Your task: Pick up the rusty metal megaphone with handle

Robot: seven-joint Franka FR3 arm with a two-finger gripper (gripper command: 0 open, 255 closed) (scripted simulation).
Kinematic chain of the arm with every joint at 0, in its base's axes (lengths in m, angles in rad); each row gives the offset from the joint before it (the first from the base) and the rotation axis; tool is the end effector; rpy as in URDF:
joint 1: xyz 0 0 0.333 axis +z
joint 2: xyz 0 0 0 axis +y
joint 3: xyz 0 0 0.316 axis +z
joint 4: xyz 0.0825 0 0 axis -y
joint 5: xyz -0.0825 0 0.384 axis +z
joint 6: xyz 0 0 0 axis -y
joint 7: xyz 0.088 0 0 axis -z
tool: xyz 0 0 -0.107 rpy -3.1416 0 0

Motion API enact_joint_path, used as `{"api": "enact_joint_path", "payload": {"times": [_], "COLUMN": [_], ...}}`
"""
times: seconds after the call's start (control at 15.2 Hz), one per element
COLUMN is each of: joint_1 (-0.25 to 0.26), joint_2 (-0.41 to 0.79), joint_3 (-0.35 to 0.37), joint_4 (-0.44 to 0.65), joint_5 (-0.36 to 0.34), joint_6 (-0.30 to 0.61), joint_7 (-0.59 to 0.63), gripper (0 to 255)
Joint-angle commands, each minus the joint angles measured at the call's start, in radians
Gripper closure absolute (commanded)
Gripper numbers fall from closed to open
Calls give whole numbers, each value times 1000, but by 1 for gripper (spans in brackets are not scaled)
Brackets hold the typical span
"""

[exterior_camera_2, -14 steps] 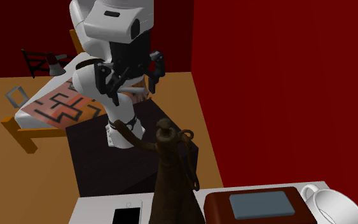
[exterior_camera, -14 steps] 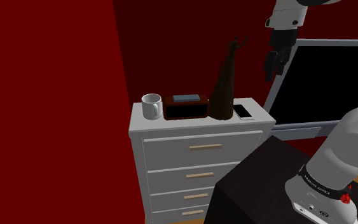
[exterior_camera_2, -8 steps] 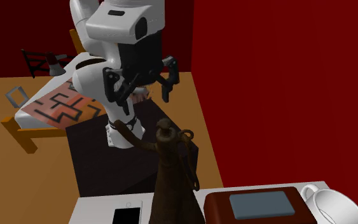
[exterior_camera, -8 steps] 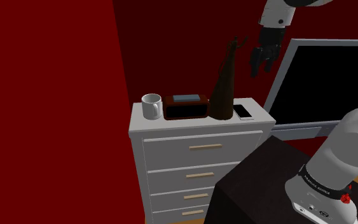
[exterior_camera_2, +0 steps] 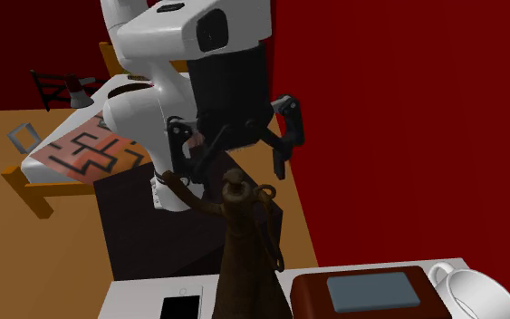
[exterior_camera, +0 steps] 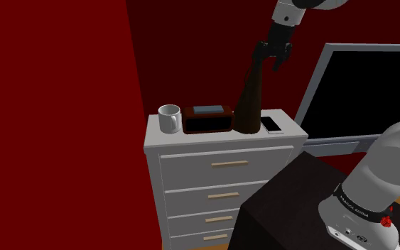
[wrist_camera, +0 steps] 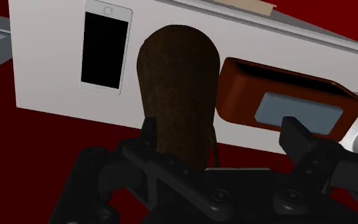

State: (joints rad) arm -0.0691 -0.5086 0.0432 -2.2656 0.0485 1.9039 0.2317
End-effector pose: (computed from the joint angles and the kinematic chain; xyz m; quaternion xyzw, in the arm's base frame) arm 0.4137 -0.0046 0.5660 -0.9879 0.1362 -0.0716 0.0202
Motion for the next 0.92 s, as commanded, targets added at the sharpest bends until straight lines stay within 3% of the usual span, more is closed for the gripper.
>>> {"api": "enact_joint_path", "payload": {"times": [0.0,0.66,0.73,0.86], "joint_1": [-14,-17,-17,-17], "joint_2": [42,61,62,62], "joint_3": [5,8,8,8], "joint_4": [31,-54,-51,-51], "joint_5": [7,11,11,11], "joint_6": [62,185,183,183], "joint_7": [47,60,60,60], "gripper": [0,0,255,255]}}
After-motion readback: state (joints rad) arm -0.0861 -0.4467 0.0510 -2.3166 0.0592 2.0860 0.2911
